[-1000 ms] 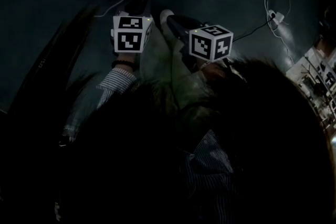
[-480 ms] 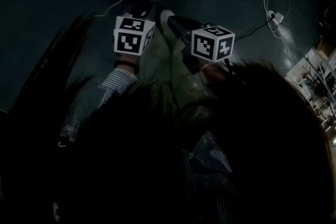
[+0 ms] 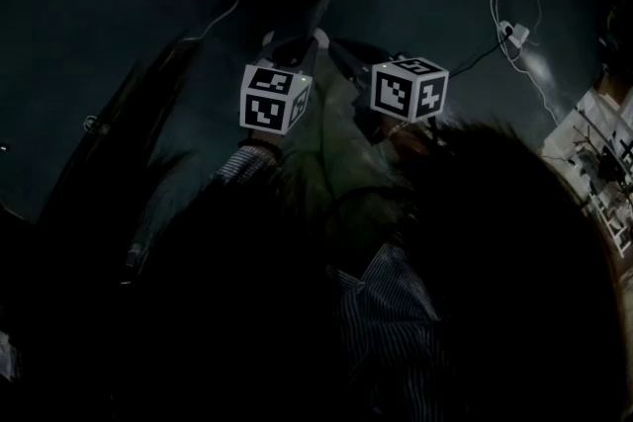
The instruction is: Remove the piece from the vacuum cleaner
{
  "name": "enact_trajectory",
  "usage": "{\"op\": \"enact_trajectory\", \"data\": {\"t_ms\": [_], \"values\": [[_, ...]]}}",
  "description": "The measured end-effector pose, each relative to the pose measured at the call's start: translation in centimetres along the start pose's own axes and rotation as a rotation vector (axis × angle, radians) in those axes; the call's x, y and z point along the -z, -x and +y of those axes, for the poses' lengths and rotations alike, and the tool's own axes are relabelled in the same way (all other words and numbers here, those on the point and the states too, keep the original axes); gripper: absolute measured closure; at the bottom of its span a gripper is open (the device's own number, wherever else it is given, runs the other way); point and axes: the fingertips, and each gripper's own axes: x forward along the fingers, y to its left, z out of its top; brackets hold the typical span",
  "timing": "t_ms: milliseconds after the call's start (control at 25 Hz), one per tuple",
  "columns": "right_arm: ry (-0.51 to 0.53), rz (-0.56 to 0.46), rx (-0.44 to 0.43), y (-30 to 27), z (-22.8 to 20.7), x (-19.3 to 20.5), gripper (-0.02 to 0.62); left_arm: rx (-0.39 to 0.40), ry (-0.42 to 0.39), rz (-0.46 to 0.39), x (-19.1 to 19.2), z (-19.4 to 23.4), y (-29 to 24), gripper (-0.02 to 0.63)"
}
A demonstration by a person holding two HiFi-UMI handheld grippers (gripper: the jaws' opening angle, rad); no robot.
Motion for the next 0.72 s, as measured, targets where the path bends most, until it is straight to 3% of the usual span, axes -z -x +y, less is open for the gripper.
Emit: {"op": "enact_trajectory", "data": {"t_ms": [200, 400, 600, 720], "values": [[0.048, -0.031, 0.018, 4.7, 2.0, -1.3, 0.594, 0.017, 0.040, -0.004, -1.6, -3.4, 3.3, 0.574], [0.105, -0.097, 0.003, 10.9, 7.4, -3.7, 0.594, 0.042, 0.049, -0.076, -5.4, -8.0, 10.9, 0.574], [0.153, -0.192, -0.085, 17.7, 14.9, -6.5, 0.594, 0.025, -0.074, -0.129, -10.7, -12.8, 18.7, 0.574], [0.234, -0.265, -0.160, 20.8, 19.6, -8.3, 0.594, 0.009, -0.139, -0.172, -14.3, -14.7, 22.6, 0.574]]}}
